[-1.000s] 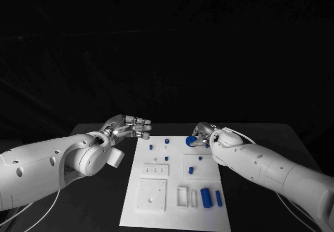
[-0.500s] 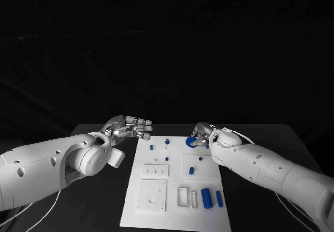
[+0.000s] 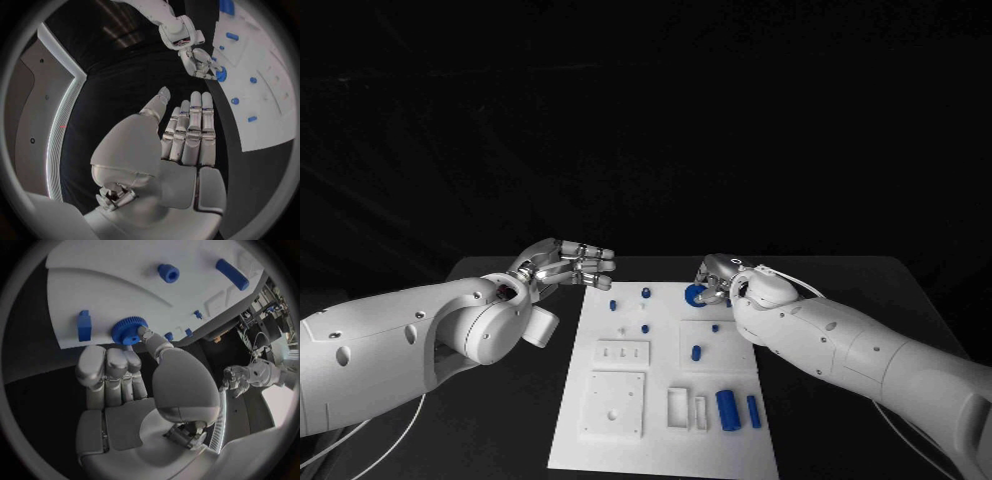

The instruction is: Assemble the parts on the task board

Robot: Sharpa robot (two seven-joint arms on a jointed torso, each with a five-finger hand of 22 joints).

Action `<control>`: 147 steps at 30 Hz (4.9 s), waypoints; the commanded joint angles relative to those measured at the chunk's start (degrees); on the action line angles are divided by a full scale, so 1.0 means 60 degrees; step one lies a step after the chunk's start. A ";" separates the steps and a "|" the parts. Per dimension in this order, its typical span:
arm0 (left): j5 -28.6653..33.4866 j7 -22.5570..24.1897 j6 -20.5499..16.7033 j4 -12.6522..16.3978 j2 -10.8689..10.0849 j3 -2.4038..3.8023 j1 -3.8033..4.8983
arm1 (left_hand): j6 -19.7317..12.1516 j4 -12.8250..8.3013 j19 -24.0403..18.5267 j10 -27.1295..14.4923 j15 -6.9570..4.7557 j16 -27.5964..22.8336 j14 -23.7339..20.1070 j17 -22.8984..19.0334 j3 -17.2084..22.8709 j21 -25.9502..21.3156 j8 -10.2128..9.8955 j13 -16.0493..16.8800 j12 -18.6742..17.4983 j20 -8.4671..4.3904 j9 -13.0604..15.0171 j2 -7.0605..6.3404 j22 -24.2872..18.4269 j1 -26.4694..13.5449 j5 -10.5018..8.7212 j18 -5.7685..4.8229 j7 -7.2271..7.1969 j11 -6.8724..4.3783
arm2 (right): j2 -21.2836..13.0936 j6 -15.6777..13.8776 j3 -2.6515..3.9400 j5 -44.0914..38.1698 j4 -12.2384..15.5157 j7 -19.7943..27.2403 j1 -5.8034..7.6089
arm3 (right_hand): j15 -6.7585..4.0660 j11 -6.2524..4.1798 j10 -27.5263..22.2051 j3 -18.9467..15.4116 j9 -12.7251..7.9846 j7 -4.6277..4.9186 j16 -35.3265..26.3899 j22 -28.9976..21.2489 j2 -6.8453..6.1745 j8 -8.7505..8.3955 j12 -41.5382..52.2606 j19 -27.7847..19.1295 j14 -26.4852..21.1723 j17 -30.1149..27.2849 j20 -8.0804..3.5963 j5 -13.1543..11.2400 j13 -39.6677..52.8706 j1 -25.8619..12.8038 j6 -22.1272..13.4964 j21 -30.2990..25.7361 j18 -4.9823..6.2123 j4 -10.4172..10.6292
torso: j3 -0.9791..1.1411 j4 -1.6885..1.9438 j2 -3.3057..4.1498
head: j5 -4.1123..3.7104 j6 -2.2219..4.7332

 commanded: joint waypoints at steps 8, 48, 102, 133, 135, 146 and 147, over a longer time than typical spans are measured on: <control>-0.0054 0.0000 0.0109 0.0055 -0.0016 0.0006 0.0009 | -0.0036 0.0043 -0.0055 -0.0072 0.0027 -0.0002 -0.0042 0.0008 -0.0014 0.0049 0.0032 0.0006 0.0016 -0.0011 0.0008 -0.0040 -0.0006 0.0059 0.0060 -0.0023 0.0036 -0.0005 | 0.0027 0.0109 -0.0397 -0.1154 0.0098 -0.0294 -0.0093 | -0.0034 0.0018 0.0048 -0.0212 0.0056 -0.0017 0.0043 0.1250 -0.0194 0.0025 -0.0006 0.0074 0.0013 0.0017 -0.0058 0.0266 -0.0016 0.0047 0.0168 0.0032 -0.0001 0.0230 | -0.0005 -0.0014 -0.0002 | -0.0004 -0.0034; -0.0096 -0.0076 0.0071 0.0166 -0.0146 0.0004 0.0013 | -0.0113 0.0063 -0.0055 -0.0100 0.0034 -0.0001 -0.0050 0.0005 -0.0050 0.0033 0.0027 0.0007 0.0018 -0.0001 0.0004 -0.0064 -0.0033 0.0072 0.0057 -0.0021 0.0046 0.0005 | -0.0415 -0.1088 -0.0398 -0.1652 0.2200 -0.1041 0.0080 | -0.0092 -0.0013 0.0079 0.0228 0.0046 -0.0028 -0.0034 0.1290 -0.0474 0.0020 -0.0099 0.0113 0.0004 -0.0054 -0.0133 0.0804 -0.0065 -0.0100 0.0173 0.0256 -0.0044 0.0568 | 0.0000 0.0015 0.0000 | 0.0070 -0.0010; -0.0371 -0.0114 0.0261 0.0060 0.0132 0.0006 0.0013 | -0.0127 0.0103 -0.0034 -0.0172 0.0050 -0.0007 -0.0081 0.0000 -0.0097 -0.0022 0.0030 0.0008 0.0018 0.0014 0.0005 -0.0072 -0.0108 0.0105 0.0067 -0.0021 0.0049 0.0024 | 0.0329 0.0324 -0.0196 0.1114 -0.0864 0.0937 0.0443 | -0.0041 0.0041 -0.0100 -0.1484 0.0004 0.0158 -0.0040 0.1293 -0.0243 0.0004 -0.0194 0.0114 0.0006 0.0121 -0.0089 0.1178 -0.0191 0.0066 -0.1484 0.0184 -0.0044 0.0885 | 0.0075 0.0089 0.0194 | 0.0039 -0.0071; -0.0395 -0.0197 0.0274 -0.0045 0.0207 0.0003 0.0011 | -0.0177 0.0047 -0.0059 -0.0188 0.0052 -0.0005 -0.0090 -0.0009 -0.0069 0.0010 0.0027 0.0007 0.0018 0.0015 0.0002 -0.0061 -0.0100 0.0115 0.0091 -0.0016 0.0057 0.0030 | 0.0428 0.0750 -0.0175 0.1156 -0.0926 0.0787 0.0532 | -0.0027 0.0079 -0.0163 -0.0666 0.0018 0.0191 -0.0054 0.1292 -0.0156 0.0014 -0.0183 0.0088 0.0002 0.0155 -0.0074 0.0986 -0.0202 0.0107 -0.0969 0.0196 -0.0035 0.0477 | 0.0075 0.0104 0.0197 | -0.0035 -0.0073; -0.0395 -0.0205 0.0275 -0.0045 0.0204 0.0003 0.0011 | -0.0177 0.0047 -0.0059 -0.0188 0.0052 -0.0005 -0.0090 -0.0009 -0.0069 0.0010 0.0027 0.0007 0.0018 0.0015 0.0002 -0.0061 -0.0100 0.0115 0.0091 -0.0016 0.0057 0.0030 | 0.0424 0.0772 -0.0175 0.1057 -0.0947 0.0773 0.0532 | -0.0032 0.0065 -0.0161 -0.0409 0.0020 0.0190 -0.0047 0.1292 -0.0177 0.0020 -0.0174 0.0083 0.0004 0.0162 -0.0074 0.1020 -0.0200 0.0078 -0.0947 0.0203 -0.0031 0.0273 | 0.0078 0.0104 0.0198 | -0.0037 -0.0077; -0.0399 -0.0249 0.0284 -0.0050 0.0196 0.0002 0.0010 | -0.0205 0.0031 -0.0070 -0.0195 0.0052 -0.0006 -0.0093 -0.0012 -0.0058 0.0027 0.0026 0.0007 0.0018 0.0014 0.0001 -0.0051 -0.0093 0.0121 0.0097 -0.0014 0.0061 0.0033 | 0.0391 0.0918 -0.0181 0.0805 -0.0960 0.0802 0.0531 | -0.0019 0.0077 -0.0177 -0.0461 0.0021 0.0195 -0.0075 0.1292 -0.0171 0.0021 -0.0181 0.0063 0.0000 0.0149 -0.0069 0.1090 -0.0212 0.0083 -0.0947 0.0229 -0.0031 -0.0088 | 0.0080 0.0100 0.0197 | -0.0036 -0.0102; -0.0399 -0.0252 0.0291 -0.0050 0.0194 0.0002 0.0010 | -0.0205 0.0031 -0.0070 -0.0195 0.0052 -0.0006 -0.0093 -0.0012 -0.0058 0.0027 0.0026 0.0007 0.0018 0.0014 0.0001 -0.0051 -0.0093 0.0121 0.0097 -0.0014 0.0061 0.0033 | 0.0390 0.0918 -0.0183 0.0767 -0.0954 0.0803 0.0530 | -0.0017 0.0086 -0.0172 -0.0516 0.0021 0.0200 -0.0079 0.1292 -0.0159 0.0020 -0.0176 0.0064 -0.0004 0.0148 -0.0065 0.1090 -0.0211 0.0089 -0.0969 0.0227 -0.0029 -0.0091 | 0.0081 0.0097 0.0197 | -0.0044 -0.0106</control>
